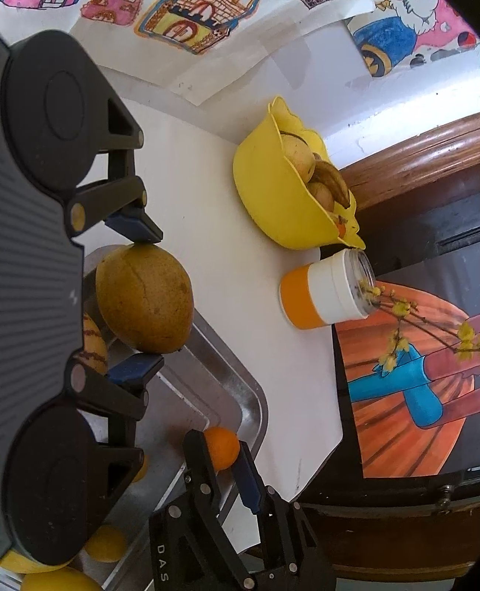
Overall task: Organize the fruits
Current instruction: 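Carry the brown fruit and orange onto the metal tray and open both tools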
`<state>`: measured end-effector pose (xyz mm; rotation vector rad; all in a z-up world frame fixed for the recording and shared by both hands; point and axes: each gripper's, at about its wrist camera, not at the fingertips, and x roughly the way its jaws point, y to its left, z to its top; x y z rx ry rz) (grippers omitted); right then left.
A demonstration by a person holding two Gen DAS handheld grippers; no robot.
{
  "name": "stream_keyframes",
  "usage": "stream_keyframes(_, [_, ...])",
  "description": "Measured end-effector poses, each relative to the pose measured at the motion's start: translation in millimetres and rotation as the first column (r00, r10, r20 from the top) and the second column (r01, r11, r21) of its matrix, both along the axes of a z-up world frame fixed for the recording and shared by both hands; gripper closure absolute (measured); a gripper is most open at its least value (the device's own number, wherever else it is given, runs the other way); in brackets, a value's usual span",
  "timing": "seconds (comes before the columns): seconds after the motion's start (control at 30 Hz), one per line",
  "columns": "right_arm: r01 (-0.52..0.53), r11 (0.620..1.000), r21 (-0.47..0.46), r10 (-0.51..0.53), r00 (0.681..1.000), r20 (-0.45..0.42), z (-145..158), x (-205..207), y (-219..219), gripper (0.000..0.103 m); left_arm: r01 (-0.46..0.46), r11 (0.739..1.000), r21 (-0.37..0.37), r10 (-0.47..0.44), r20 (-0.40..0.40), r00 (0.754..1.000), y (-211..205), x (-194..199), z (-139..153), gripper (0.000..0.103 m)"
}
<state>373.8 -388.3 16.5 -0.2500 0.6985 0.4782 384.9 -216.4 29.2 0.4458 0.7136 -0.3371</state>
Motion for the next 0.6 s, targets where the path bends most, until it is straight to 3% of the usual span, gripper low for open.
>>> stream_keyframes(0.33, [0.009,1.0,0.0,-0.009,1.0,0.001,-4.0,-3.0,1.1,0.067,-0.003,1.0,-0.003,0.003,-0.032,0.999,0.1,2.2,-6.0,0.032])
stream_keyframes(0.47, [0.022,1.0,0.008,-0.022,1.0,0.005,-3.6,-7.5,0.1,0.059,-0.005,1.0,-0.009,0.005,-0.035,0.999,0.9,2.3,-5.8,0.032])
stream_keyframes(0.6, [0.033,0.999,0.006,-0.033,0.999,0.032,-0.7,-15.7,1.6,0.05,-0.008,1.0,-0.017,0.008,0.024,1.0,2.3,-3.8,0.3,0.018])
